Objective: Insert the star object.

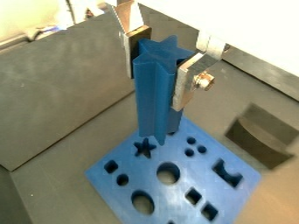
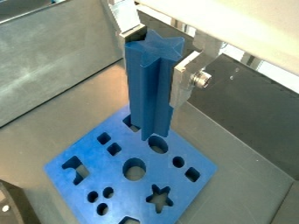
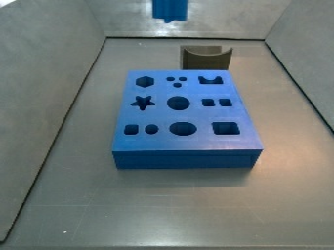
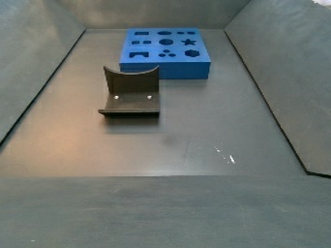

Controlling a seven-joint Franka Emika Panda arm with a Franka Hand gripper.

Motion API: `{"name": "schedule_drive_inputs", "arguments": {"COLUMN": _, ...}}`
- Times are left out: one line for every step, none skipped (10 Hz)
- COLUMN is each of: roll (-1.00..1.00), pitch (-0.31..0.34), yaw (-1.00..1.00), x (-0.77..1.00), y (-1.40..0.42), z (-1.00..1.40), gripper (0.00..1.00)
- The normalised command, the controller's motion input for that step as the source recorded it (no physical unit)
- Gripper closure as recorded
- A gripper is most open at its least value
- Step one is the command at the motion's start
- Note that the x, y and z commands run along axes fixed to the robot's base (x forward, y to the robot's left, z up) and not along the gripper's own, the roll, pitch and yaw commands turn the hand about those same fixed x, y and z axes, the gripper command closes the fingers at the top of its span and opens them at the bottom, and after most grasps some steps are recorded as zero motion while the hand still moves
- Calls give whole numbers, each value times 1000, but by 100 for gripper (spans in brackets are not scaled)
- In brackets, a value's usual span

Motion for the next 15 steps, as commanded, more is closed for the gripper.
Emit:
{"name": "schedule_drive_inputs", "arguments": {"roll": 90, "pitch": -183, "yaw": 671, "x": -283, "y": 326, "z": -994, "gripper": 100}}
{"name": "schedule_drive_inputs", "arguments": {"roll": 61, "pitch": -134, "yaw": 620, "x": -177, "y": 394, "z": -1000, "gripper": 100}}
{"name": "schedule_drive_inputs", "arguments": {"roll": 106, "pitch": -131, "yaw": 474, "x": -186, "y": 140, "z": -874, "gripper": 100}}
{"name": "schedule_drive_inputs", "arguments": {"roll": 113, "pitch": -84, "yaw": 346, "x": -91, "y": 29, "z": -709, "gripper": 100}}
{"name": "schedule_drive_inputs", "arguments": {"roll": 34, "pitch": -20, "yaw": 74, "x": -69, "y": 0, "z": -660, "gripper": 100}}
{"name": "schedule_drive_inputs", "arguments": {"roll": 11, "pitch": 0, "yaw": 0, "x": -69, "y": 0, "z": -597, "gripper": 100}}
{"name": "schedule_drive_inputs", "arguments": {"roll": 0, "pitch": 0, "yaw": 0, "x": -51, "y": 0, "z": -523, "gripper": 100}}
{"name": "schedule_drive_inputs", "arguments": {"roll": 0, "pitch": 0, "yaw": 0, "x": -83, "y": 0, "z": -497, "gripper": 100}}
{"name": "schedule_drive_inputs", "arguments": {"roll": 0, "pitch": 0, "yaw": 0, "x": -86, "y": 0, "z": -494, "gripper": 100}}
{"name": "schedule_drive_inputs", "arguments": {"roll": 0, "pitch": 0, "yaw": 0, "x": -77, "y": 0, "z": -460, "gripper": 100}}
{"name": "schedule_drive_inputs", "arguments": {"roll": 0, "pitch": 0, "yaw": -40, "x": -63, "y": 0, "z": -406, "gripper": 100}}
{"name": "schedule_drive_inputs", "arguments": {"roll": 0, "pitch": 0, "yaw": -329, "x": -109, "y": 37, "z": -337, "gripper": 100}}
{"name": "schedule_drive_inputs", "arguments": {"roll": 0, "pitch": 0, "yaw": -306, "x": -60, "y": 40, "z": -303, "gripper": 100}}
{"name": "schedule_drive_inputs", "arguments": {"roll": 0, "pitch": 0, "yaw": -237, "x": -43, "y": 23, "z": -289, "gripper": 100}}
{"name": "schedule_drive_inputs", "arguments": {"roll": 0, "pitch": 0, "yaw": -89, "x": 0, "y": 14, "z": -297, "gripper": 100}}
